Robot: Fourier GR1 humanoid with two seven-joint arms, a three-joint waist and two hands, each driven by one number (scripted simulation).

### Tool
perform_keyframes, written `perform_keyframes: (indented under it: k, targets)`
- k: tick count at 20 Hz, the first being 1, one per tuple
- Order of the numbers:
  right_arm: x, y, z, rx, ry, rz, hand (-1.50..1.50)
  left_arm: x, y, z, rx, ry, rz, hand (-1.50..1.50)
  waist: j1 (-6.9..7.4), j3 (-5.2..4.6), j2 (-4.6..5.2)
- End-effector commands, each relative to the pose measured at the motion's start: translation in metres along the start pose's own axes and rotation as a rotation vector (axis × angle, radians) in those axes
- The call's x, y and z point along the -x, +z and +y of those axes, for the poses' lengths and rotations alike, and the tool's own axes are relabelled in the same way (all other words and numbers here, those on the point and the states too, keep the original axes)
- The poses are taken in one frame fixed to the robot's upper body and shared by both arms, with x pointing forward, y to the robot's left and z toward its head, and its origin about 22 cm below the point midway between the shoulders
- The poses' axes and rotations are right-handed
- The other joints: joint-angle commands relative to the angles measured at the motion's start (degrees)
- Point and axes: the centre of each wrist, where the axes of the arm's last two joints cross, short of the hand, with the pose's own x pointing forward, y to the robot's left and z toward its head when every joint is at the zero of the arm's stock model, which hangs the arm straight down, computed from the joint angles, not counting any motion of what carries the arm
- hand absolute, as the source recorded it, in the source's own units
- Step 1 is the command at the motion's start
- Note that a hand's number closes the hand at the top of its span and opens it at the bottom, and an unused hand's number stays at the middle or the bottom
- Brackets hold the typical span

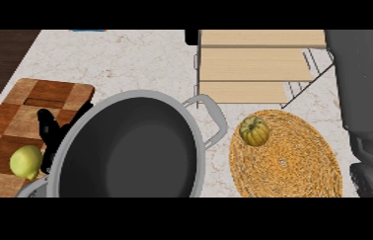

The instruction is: Pick the cupcake from the placemat and place it in the tiered shelf

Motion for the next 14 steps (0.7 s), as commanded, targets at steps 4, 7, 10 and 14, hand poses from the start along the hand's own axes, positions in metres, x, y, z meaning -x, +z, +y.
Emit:
perform_keyframes:
  k: [4,7,10,14]
  targets:
    - [0.010,-0.011,-0.008,-0.003,0.072,-0.015,1.50,0.008,-0.002,0.010,0.011,0.009,0.037,0.00,-0.04,-0.29,0.21]
    - [-0.023,-0.003,-0.012,0.018,-0.064,0.049,1.50,0.028,0.007,0.006,-0.005,0.002,0.047,0.00,-0.25,-0.30,-0.05]
    - [-0.004,-0.004,0.012,0.107,-0.200,0.090,-1.50,0.010,-0.005,-0.006,0.019,0.004,0.055,0.00,-0.26,-0.27,0.24]
    - [-0.002,-0.008,-0.028,0.110,-0.344,0.099,-1.50,-0.005,-0.004,-0.002,-0.009,0.013,0.030,0.00,-0.31,-0.24,0.04]
